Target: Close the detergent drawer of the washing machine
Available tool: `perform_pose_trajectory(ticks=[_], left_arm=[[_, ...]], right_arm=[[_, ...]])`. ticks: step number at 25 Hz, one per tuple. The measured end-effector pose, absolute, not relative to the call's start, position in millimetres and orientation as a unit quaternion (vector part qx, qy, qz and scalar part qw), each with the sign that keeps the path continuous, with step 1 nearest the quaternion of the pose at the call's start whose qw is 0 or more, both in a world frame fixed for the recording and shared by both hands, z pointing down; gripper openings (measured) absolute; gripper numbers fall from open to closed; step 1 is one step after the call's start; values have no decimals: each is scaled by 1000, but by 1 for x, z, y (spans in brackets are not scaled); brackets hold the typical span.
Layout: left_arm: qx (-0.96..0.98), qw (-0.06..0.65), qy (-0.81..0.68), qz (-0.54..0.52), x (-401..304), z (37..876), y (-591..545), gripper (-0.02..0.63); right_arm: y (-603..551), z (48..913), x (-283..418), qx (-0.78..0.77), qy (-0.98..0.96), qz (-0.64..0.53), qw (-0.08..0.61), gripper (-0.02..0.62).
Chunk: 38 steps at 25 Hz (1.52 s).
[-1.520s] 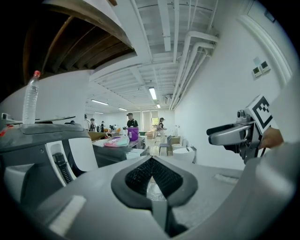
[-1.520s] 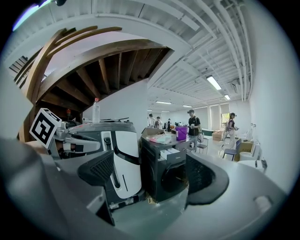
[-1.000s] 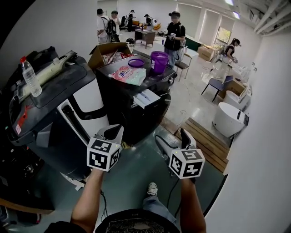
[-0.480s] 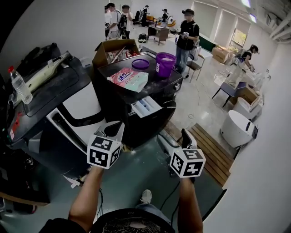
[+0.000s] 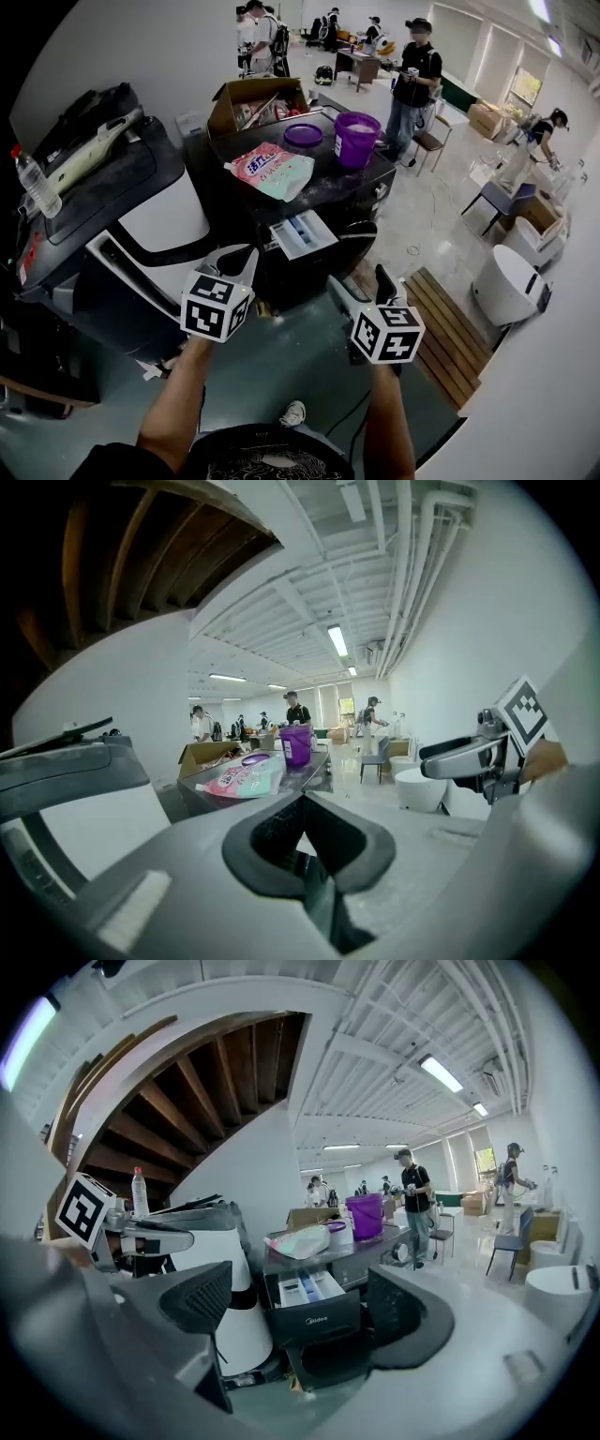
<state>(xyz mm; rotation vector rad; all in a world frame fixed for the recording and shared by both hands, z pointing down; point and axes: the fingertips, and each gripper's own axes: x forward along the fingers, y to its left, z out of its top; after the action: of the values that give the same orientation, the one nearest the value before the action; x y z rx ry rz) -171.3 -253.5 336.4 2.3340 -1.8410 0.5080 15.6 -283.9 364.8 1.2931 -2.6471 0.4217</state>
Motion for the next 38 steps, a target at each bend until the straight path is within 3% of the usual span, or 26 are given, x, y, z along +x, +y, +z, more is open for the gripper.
perform_pose_trajectory(ticks=[18, 38], left_arm=[[758, 67, -607, 231, -151, 365, -296, 0], [780, 61, -563, 266, -156, 423, -346, 0]], right_arm=[[-334, 422, 19, 396, -890, 222, 43, 442], [-364, 519, -27, 358, -862, 354, -53, 423]])
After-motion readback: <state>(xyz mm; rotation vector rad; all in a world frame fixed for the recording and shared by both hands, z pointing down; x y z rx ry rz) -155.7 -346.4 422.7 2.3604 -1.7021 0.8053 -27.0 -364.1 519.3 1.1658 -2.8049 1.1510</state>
